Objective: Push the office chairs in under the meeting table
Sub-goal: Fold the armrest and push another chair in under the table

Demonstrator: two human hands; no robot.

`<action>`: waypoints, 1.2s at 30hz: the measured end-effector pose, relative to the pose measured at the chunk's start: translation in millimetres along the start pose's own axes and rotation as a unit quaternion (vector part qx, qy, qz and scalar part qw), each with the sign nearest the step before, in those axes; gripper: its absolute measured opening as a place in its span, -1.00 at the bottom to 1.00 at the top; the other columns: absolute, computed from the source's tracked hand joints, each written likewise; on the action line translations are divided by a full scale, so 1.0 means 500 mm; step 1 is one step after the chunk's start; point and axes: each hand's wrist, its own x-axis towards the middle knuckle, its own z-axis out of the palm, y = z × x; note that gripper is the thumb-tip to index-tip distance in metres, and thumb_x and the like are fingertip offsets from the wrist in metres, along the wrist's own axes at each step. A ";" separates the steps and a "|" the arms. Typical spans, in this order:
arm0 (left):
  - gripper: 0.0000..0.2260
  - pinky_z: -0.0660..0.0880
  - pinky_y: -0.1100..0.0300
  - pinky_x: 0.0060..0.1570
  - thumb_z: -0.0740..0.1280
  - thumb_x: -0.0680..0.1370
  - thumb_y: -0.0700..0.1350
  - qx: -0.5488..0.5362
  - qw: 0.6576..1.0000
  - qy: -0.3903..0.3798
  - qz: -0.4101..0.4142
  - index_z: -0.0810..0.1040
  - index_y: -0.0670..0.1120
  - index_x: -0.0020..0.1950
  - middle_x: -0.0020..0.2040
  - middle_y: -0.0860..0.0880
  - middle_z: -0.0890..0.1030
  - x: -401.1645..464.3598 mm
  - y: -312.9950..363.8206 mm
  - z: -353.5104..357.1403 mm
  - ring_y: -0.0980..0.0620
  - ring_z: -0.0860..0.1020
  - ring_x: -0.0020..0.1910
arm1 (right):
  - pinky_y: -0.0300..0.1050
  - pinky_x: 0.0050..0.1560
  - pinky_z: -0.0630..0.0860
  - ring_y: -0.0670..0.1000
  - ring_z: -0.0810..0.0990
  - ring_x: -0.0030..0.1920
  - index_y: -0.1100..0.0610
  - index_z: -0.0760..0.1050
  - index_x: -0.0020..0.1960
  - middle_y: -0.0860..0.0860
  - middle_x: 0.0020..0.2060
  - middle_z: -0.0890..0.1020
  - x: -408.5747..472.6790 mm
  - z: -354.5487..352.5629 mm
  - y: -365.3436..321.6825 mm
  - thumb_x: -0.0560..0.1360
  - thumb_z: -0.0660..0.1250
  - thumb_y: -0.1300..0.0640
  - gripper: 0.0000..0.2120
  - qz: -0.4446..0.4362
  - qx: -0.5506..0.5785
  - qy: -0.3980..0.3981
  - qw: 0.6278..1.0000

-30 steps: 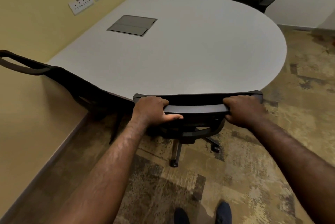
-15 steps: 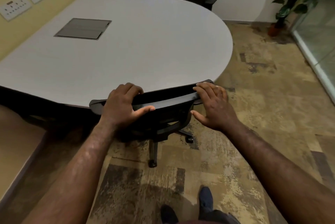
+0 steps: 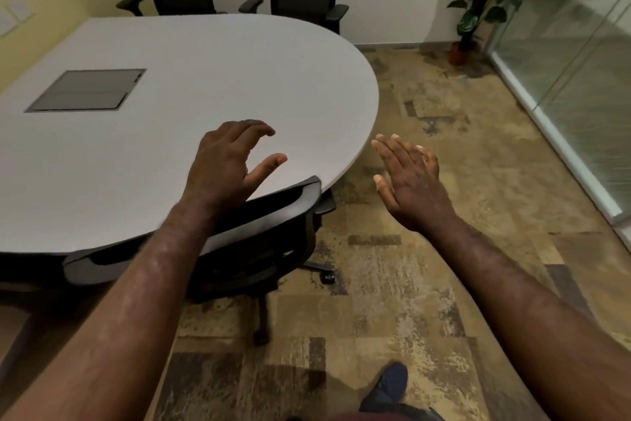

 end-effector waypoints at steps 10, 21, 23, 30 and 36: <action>-0.42 0.36 -0.03 0.23 0.12 0.53 0.37 0.012 1.000 -0.016 0.006 0.46 0.02 0.36 0.35 0.04 0.51 0.210 0.124 0.127 -0.01 0.44 0.32 | 0.20 0.45 0.00 0.07 0.10 0.54 0.10 0.12 0.55 0.05 0.54 0.20 0.089 -0.064 0.282 0.59 0.10 -0.14 -0.40 0.039 -0.031 0.026 0.998; -0.47 0.34 -0.04 0.26 0.21 0.52 0.31 -0.008 0.999 -0.016 0.030 0.49 -0.01 0.33 0.34 0.00 0.52 0.473 0.217 0.302 -0.02 0.42 0.35 | 0.24 0.43 0.06 0.11 0.12 0.52 0.08 0.13 0.54 0.05 0.54 0.17 0.169 -0.100 0.513 0.56 0.19 -0.14 -0.37 0.113 -0.053 0.049 0.991; -0.45 0.33 -0.06 0.29 0.21 0.52 0.31 -0.002 0.999 -0.041 0.036 0.47 -0.02 0.35 0.37 -0.01 0.49 0.529 0.212 0.347 -0.04 0.40 0.37 | 0.23 0.43 0.07 0.10 0.11 0.53 0.08 0.11 0.54 0.05 0.55 0.16 0.198 -0.096 0.552 0.56 0.20 -0.14 -0.35 0.119 -0.056 0.053 0.990; -0.50 0.35 -0.04 0.25 0.35 0.50 0.22 -0.009 0.997 -0.058 0.041 0.47 -0.02 0.34 0.37 0.00 0.48 0.722 0.142 0.504 -0.04 0.41 0.35 | 0.18 0.45 0.01 0.07 0.08 0.53 0.04 0.04 0.56 0.01 0.56 0.11 0.314 -0.061 0.712 0.54 0.22 -0.16 -0.30 0.165 -0.057 0.047 0.984; -0.51 0.36 -0.03 0.25 0.37 0.49 0.21 -0.023 0.998 -0.060 0.024 0.47 -0.01 0.33 0.36 0.01 0.49 0.856 0.064 0.590 -0.02 0.42 0.35 | 0.18 0.44 0.03 0.06 0.09 0.53 0.04 0.07 0.56 0.01 0.56 0.13 0.437 -0.025 0.814 0.53 0.26 -0.15 -0.29 0.201 -0.055 0.044 0.977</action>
